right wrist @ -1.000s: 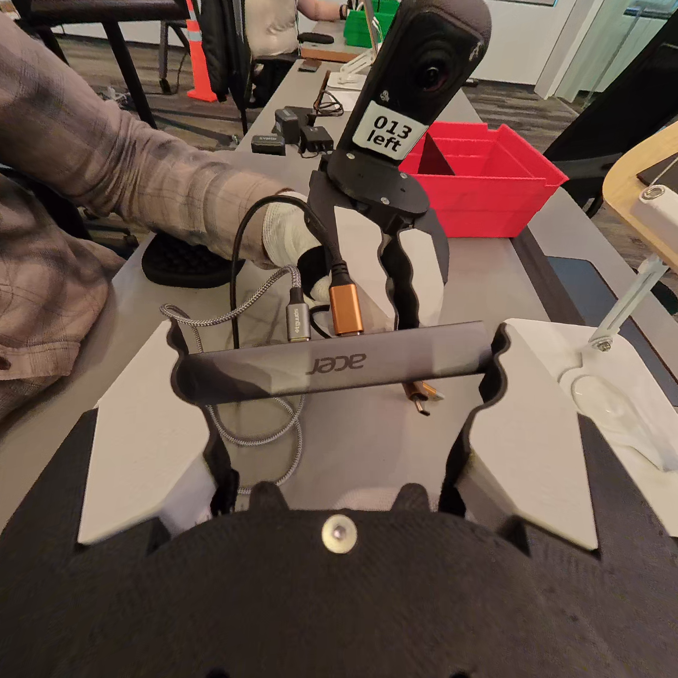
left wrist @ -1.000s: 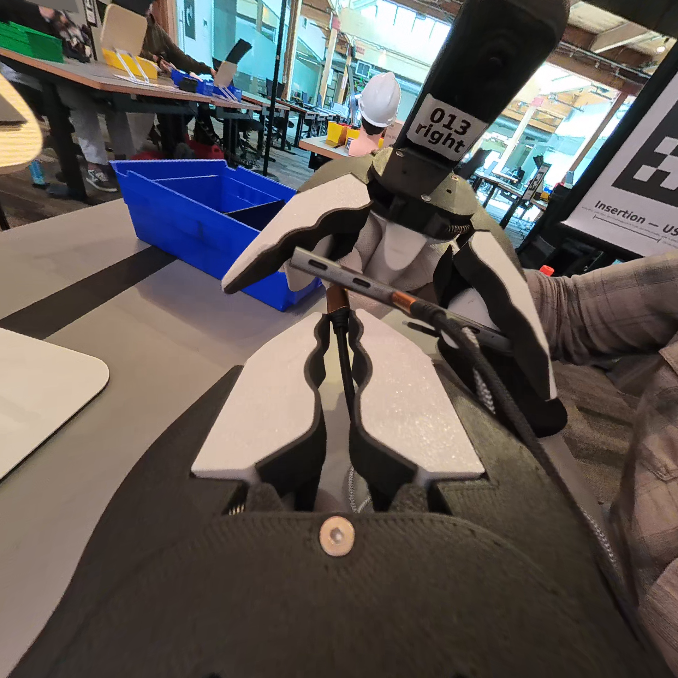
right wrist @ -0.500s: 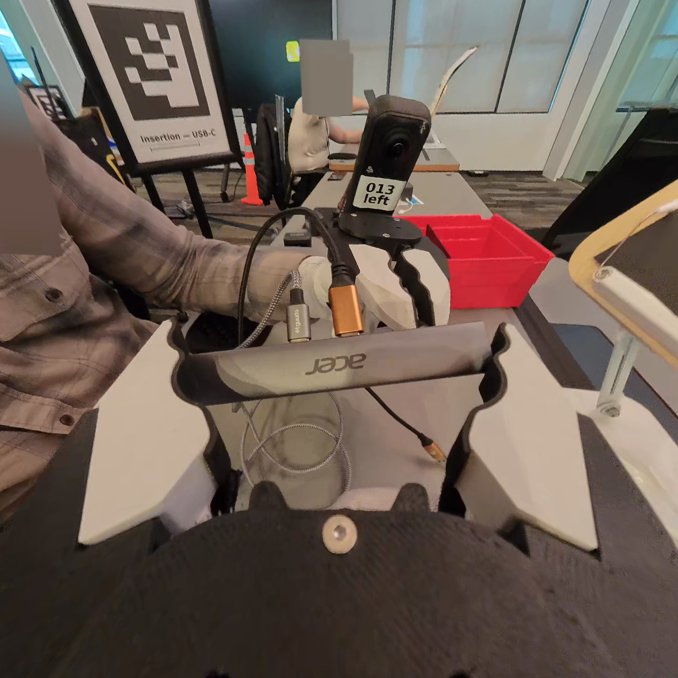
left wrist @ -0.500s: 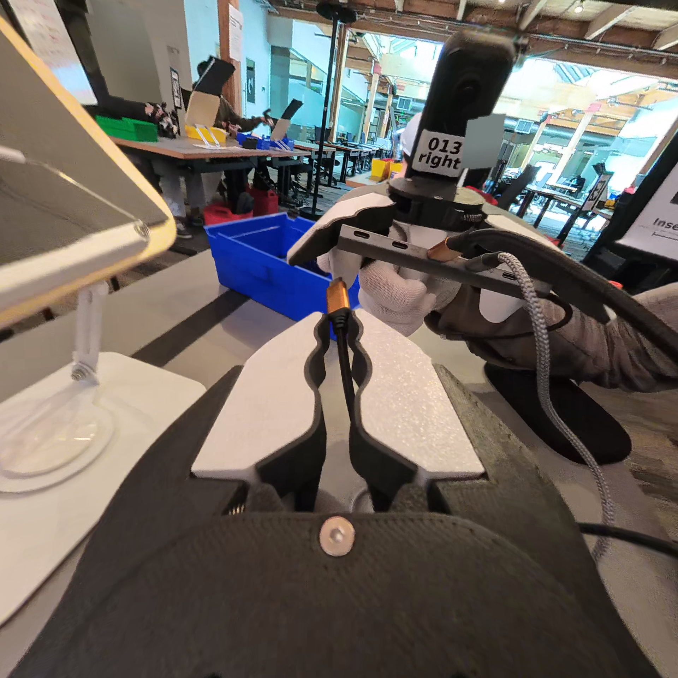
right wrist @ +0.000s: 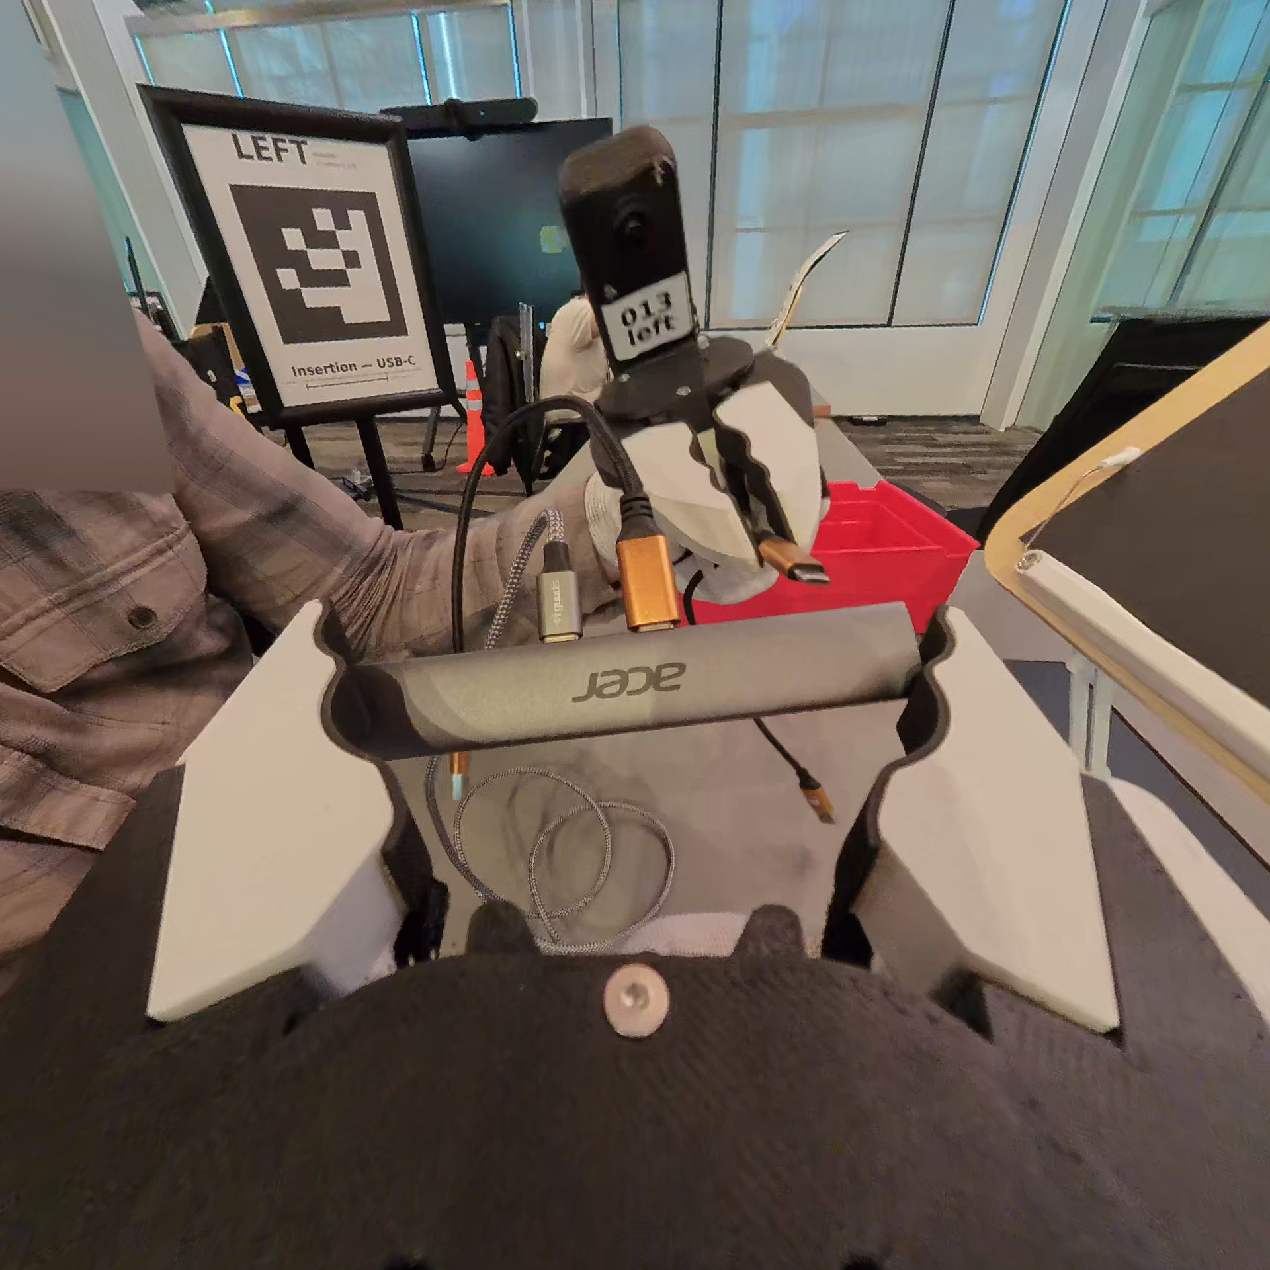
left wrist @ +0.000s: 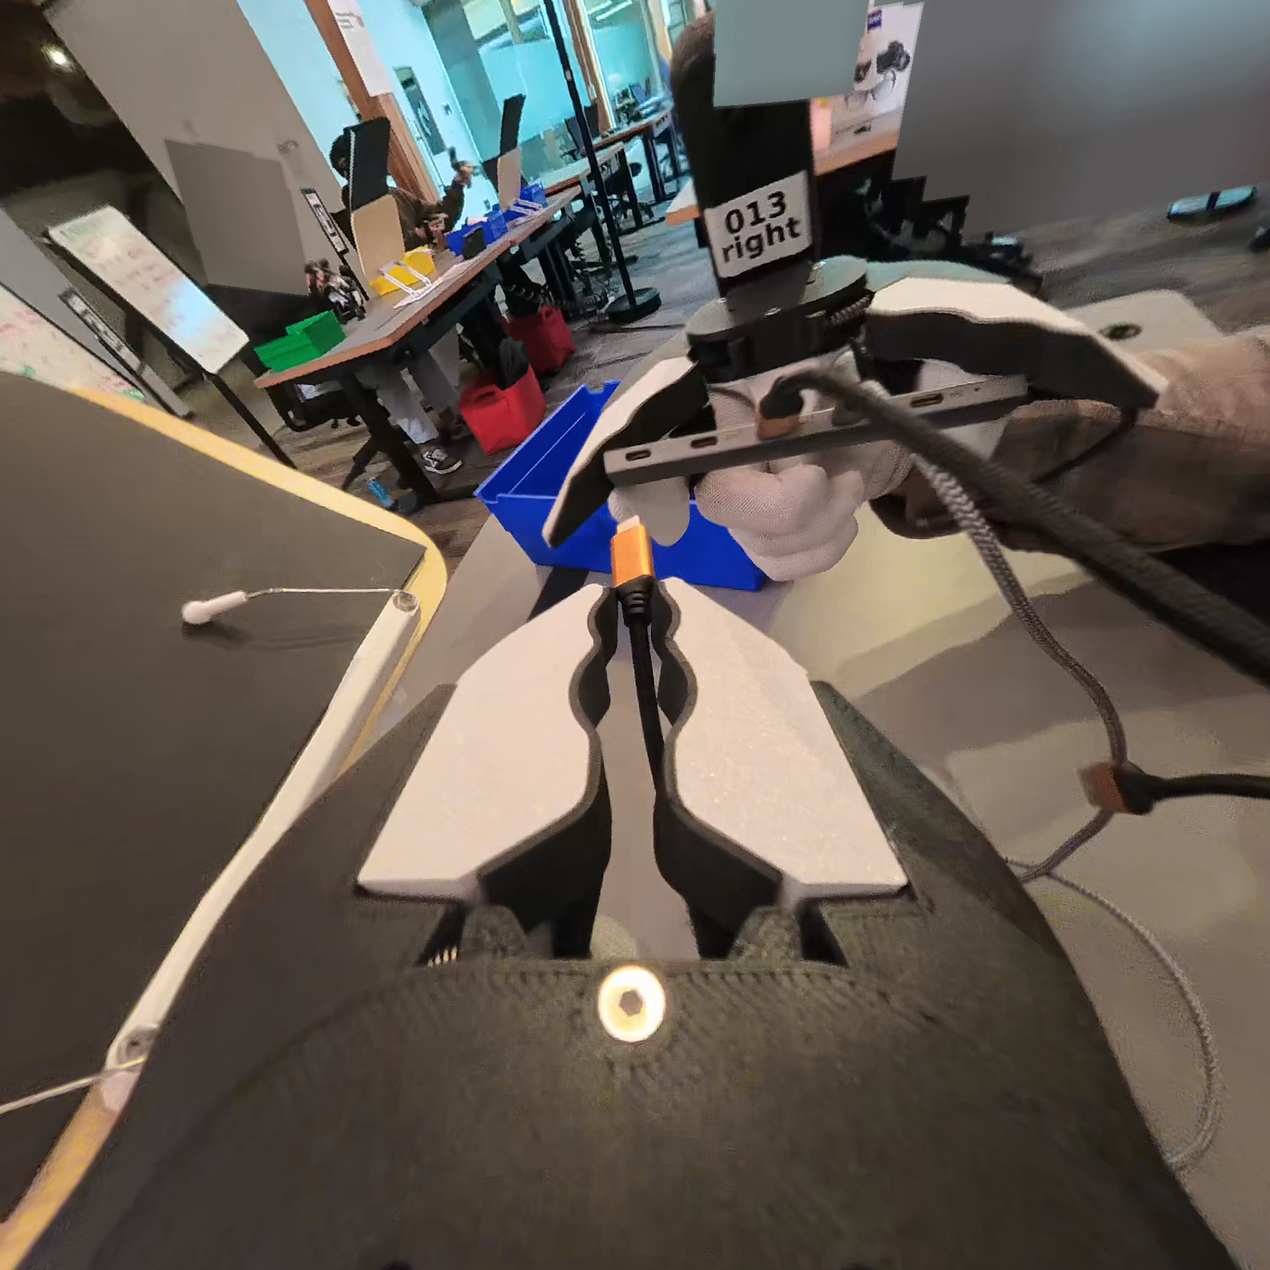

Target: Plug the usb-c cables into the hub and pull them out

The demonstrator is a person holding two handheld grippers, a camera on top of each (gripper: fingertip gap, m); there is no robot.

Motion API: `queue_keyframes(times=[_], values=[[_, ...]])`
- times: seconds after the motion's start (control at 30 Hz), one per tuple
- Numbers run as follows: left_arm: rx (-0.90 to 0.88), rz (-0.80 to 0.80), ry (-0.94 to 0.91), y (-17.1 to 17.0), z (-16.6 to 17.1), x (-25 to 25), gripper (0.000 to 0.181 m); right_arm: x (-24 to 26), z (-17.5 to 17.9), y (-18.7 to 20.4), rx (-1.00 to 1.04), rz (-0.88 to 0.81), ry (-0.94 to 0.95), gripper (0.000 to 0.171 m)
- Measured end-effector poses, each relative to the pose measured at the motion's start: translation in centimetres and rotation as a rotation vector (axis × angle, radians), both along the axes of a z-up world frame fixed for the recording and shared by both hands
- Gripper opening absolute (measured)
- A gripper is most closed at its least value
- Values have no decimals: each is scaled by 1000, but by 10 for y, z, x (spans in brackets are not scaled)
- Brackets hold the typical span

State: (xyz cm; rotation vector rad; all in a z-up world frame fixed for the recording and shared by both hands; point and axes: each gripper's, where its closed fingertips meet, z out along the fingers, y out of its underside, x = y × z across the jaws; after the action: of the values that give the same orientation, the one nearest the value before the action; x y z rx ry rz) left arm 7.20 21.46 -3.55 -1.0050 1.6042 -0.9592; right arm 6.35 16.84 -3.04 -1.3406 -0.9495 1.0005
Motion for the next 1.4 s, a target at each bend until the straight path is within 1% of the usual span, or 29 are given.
queue_keyframes(times=[0.23, 0.37, 0.47, 0.57, 0.7, 0.83, 1.0, 1.4], values=[[126, 27, 121, 0, -15, 0, 10, -3, -15, 4, -33, 14, -18, 155], [175, 11, 157, -6, -17, -5, 10, -8, -18, 4, -46, 34, -10, 155], [154, -12, 167, -14, -16, -5, 10, -13, -22, 2, -52, 49, -22, 155], [147, -14, 188, -13, -14, -7, 10, -16, -25, 2, -54, 52, -31, 155], [105, -31, 260, -14, -13, -10, 10, -16, -28, 4, -54, 42, -51, 155], [154, -50, 320, -16, -13, -10, 10, -17, -31, 4, -54, 38, -71, 155], [191, -71, 433, -17, -22, -11, 10, -20, -32, 3, -52, 44, -79, 155], [199, -89, 470, -20, -19, -10, 10, -24, -37, 3, -56, 50, -100, 155]])
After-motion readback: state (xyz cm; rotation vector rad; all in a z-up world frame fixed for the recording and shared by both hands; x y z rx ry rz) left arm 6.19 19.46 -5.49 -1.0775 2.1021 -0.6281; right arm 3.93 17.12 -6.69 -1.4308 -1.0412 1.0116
